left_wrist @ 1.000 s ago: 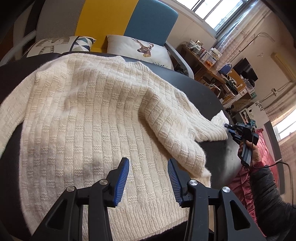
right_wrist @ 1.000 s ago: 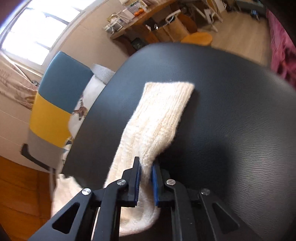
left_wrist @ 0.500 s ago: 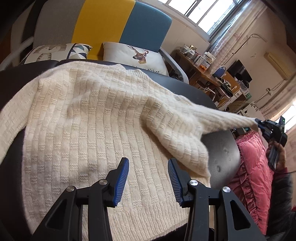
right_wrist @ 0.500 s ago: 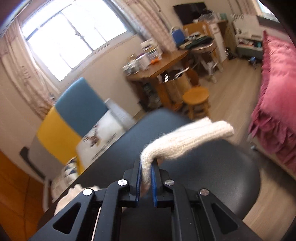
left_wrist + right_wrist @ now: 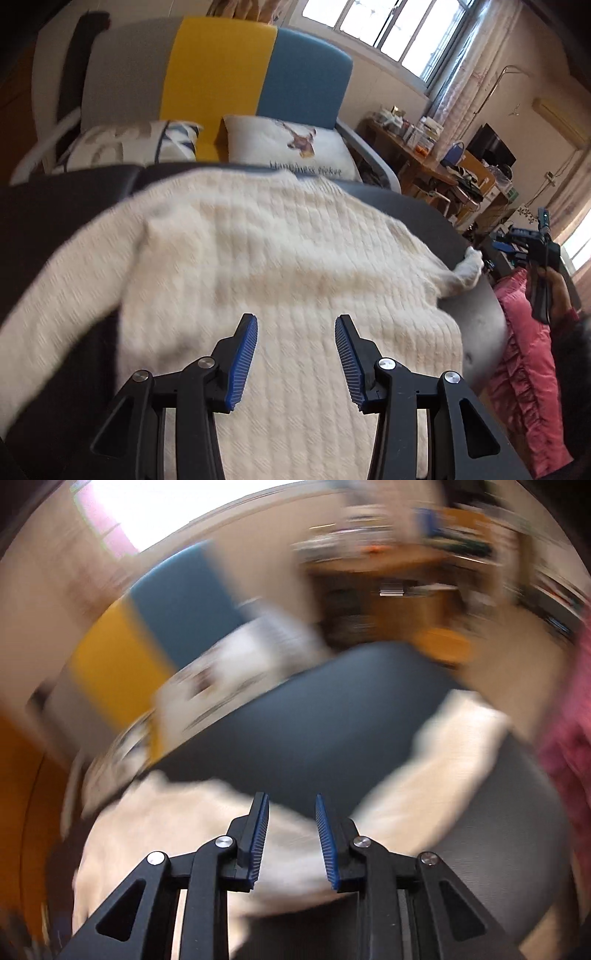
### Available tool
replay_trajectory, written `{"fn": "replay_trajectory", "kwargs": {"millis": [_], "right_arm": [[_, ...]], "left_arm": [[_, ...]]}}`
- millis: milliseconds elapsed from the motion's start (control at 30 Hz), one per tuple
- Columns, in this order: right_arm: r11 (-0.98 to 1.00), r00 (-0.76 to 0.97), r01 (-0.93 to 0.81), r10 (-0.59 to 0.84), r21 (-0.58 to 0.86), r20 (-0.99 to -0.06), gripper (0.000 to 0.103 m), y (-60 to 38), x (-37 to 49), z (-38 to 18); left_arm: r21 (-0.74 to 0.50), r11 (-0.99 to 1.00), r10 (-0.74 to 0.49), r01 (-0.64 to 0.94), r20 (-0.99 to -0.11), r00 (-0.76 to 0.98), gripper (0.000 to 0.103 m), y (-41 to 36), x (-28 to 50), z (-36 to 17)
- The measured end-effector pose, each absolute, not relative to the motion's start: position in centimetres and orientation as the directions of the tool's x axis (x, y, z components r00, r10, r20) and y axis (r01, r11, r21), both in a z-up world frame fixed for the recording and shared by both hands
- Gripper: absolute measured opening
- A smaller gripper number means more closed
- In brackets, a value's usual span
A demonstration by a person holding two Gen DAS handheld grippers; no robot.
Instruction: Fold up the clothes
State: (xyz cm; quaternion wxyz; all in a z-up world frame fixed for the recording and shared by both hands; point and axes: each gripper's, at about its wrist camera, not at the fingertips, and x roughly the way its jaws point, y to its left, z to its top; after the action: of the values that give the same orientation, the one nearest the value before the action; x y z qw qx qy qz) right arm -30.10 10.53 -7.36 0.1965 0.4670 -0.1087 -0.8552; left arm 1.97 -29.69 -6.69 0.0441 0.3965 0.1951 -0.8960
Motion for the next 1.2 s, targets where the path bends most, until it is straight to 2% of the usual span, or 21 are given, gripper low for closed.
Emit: {"fn": "replay_trajectory", "kwargs": {"millis": [133, 233, 300, 367, 567, 700, 833, 967, 1000, 1067, 1133, 1200], "right_arm": [[-0.775, -0.305, 0.510, -0.568, 0.372, -0.764, 0.027, -0.1, -27.0, -8.0], [-0.724, -0.240, 0.617, -0.546, 0.308, -0.803, 0.027, -6.8, -25.7, -8.6], [-0.698, -0.222, 0.657, -0.540, 0.284, -0.812, 0.027, -10.0, -25.5, -9.0], [-0.705, -0.225, 0.667, -0.500, 0.242, -0.836, 0.027, -12.6, -26.1, -9.7], [-0.700, -0.172, 0.665, -0.484, 0.261, -0.858, 0.027, -13.6, -30.2, -11.0], [-0.698, -0.175, 0.687, -0.427, 0.200, -0.887, 0.027, -14.5, -31.7, -12.5], [-0.710, -0.165, 0.673, -0.415, 0.205, -0.895, 0.027, -14.6, -33.1, -14.1], [-0.722, -0.160, 0.665, -0.389, 0.192, -0.907, 0.027, -15.4, -33.8, -15.9], [-0.718, -0.155, 0.671, -0.379, 0.184, -0.912, 0.027, -15.8, -33.6, -16.4], [-0.711, -0.167, 0.688, -0.353, 0.147, -0.921, 0.027, -16.7, -33.1, -17.4], [-0.708, -0.189, 0.691, -0.371, 0.145, -0.909, 0.027, -17.7, -32.8, -17.5], [-0.711, -0.205, 0.685, -0.397, 0.159, -0.895, 0.027, -18.9, -32.7, -17.6]], "left_arm": [[-0.255, -0.930, -0.002, 0.266, -0.718, -0.696, 0.045, -33.9, -0.3, -5.4], [-0.185, -0.942, -0.058, 0.280, -0.731, -0.680, 0.046, -37.3, -3.0, -4.7], [-0.111, -0.961, -0.091, 0.253, -0.737, -0.669, 0.052, -38.4, -5.3, -4.9], [-0.039, -0.977, -0.112, 0.211, -0.746, -0.657, 0.052, -39.0, -7.8, -5.3], [0.125, -0.992, -0.111, 0.019, -0.794, -0.598, 0.056, -37.9, -15.7, -8.5], [0.150, -0.985, -0.076, -0.080, -0.809, -0.583, 0.064, -37.1, -19.7, -10.0], [0.187, -0.973, -0.083, -0.138, -0.834, -0.545, 0.064, -36.6, -23.0, -12.1], [0.165, -0.975, -0.079, -0.148, -0.881, -0.466, 0.064, -36.9, -24.4, -15.1], [0.174, -0.973, -0.092, -0.149, -0.892, -0.442, 0.063, -36.9, -24.2, -16.0], [0.148, -0.982, -0.078, -0.119, -0.885, -0.458, 0.052, -37.3, -22.9, -16.5], [0.112, -0.991, -0.065, -0.074, -0.881, -0.469, 0.030, -38.0, -21.6, -16.1], [0.130, -0.991, -0.107, -0.015, -0.869, -0.483, 0.023, -38.8, -20.3, -16.0]]}}
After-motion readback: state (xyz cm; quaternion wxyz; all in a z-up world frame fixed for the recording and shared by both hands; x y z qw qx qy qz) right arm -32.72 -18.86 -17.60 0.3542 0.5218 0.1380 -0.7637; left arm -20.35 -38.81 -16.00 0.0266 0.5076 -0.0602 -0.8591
